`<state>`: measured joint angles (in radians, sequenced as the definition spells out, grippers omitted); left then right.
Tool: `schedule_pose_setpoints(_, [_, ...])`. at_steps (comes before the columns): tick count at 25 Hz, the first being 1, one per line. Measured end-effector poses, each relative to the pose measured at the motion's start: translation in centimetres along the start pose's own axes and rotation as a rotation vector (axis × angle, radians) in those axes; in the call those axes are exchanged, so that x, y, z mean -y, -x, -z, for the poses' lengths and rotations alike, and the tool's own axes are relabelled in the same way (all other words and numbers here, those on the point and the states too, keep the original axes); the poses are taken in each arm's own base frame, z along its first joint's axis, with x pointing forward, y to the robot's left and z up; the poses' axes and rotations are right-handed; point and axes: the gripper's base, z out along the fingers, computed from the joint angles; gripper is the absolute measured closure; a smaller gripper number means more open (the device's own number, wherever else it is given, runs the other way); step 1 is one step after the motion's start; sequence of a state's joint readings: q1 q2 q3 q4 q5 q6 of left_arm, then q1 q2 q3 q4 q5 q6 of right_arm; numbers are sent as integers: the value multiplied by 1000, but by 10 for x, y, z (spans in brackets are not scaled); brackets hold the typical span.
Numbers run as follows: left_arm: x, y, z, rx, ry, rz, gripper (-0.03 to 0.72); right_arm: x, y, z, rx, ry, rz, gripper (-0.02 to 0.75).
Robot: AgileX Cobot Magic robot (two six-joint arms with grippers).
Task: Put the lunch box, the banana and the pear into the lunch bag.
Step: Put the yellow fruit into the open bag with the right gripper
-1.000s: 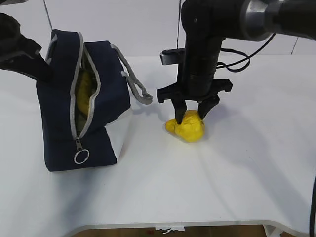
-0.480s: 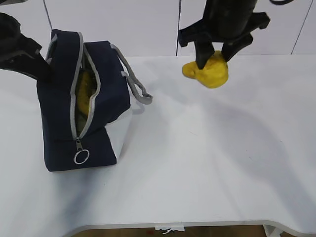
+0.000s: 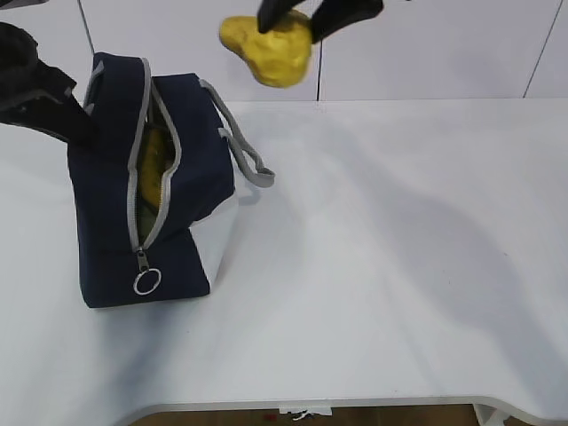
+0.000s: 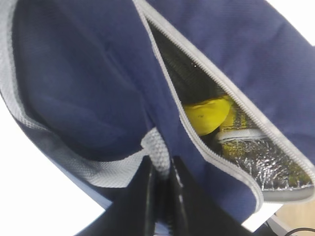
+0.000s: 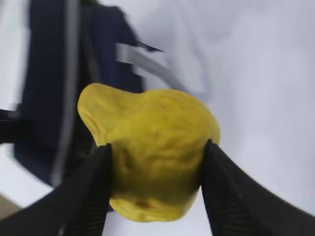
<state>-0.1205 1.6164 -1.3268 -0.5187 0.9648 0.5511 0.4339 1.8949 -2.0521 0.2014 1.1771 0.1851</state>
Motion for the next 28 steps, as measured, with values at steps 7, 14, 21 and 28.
schedule_pose_setpoints(7, [1, 1, 0, 6, -11, 9, 678, -18, 7, -28, 26, 252, -46, 344])
schedule_pose_setpoints(14, [2, 1, 0, 16, -26, 21, 678, -22, 6, -77, -24, 403, -144, 344])
schedule_pose_setpoints(21, [2, 2, 0, 16, -27, 22, 678, -25, 2, -109, -33, 436, -185, 346])
schedule_pose_setpoints(28, [2, 2, 0, 16, -27, 22, 678, -25, -4, -134, -48, 423, -186, 346])
